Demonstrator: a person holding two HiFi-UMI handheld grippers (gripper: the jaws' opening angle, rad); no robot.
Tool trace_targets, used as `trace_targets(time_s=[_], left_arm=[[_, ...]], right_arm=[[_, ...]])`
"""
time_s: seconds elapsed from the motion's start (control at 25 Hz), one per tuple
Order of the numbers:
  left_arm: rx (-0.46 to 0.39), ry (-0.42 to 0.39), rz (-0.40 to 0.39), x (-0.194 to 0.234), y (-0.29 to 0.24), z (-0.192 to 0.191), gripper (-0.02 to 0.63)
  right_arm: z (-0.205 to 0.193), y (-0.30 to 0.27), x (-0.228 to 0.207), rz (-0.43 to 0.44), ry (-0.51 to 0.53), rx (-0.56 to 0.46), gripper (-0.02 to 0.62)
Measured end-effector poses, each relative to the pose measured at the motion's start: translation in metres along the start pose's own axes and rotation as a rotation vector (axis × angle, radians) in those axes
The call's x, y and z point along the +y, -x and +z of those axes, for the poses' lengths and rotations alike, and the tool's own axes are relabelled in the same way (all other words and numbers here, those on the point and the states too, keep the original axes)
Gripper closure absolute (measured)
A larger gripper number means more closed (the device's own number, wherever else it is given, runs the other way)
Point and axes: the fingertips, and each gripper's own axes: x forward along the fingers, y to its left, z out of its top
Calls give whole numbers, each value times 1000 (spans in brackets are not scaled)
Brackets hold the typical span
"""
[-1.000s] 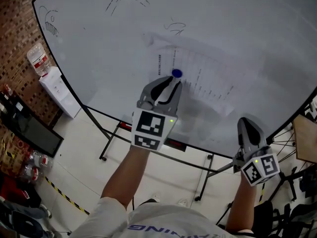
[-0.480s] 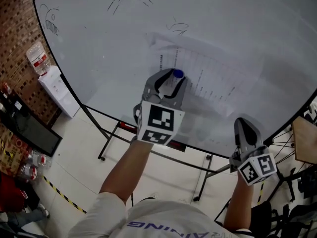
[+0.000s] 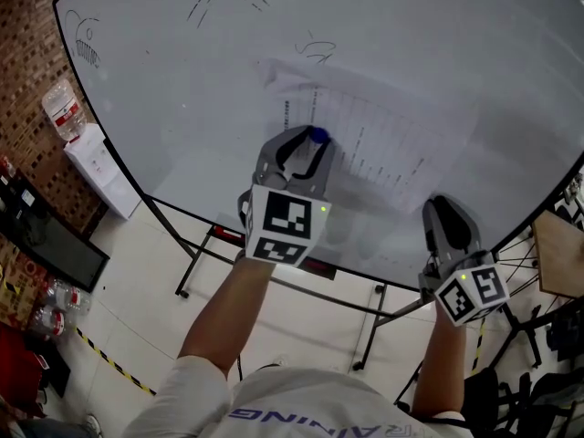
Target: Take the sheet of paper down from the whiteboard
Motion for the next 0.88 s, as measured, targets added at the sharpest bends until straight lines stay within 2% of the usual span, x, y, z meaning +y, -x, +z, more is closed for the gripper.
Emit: trace_targets(time_s=[0.08, 0.32, 0.48, 0.88], left_arm=[[-2, 2, -1, 0, 0, 0, 471], [-5, 6, -1, 0, 0, 0, 471], [-8, 11, 1, 0, 0, 0, 471], [-10, 28, -8, 0, 1, 0, 472]], right_arm=[[1, -6, 3, 12, 2, 10, 441], [2, -20, 7, 40, -18, 13, 434], [2, -23, 4, 30, -21, 6, 579], [2, -21, 7, 52, -36, -6, 588]])
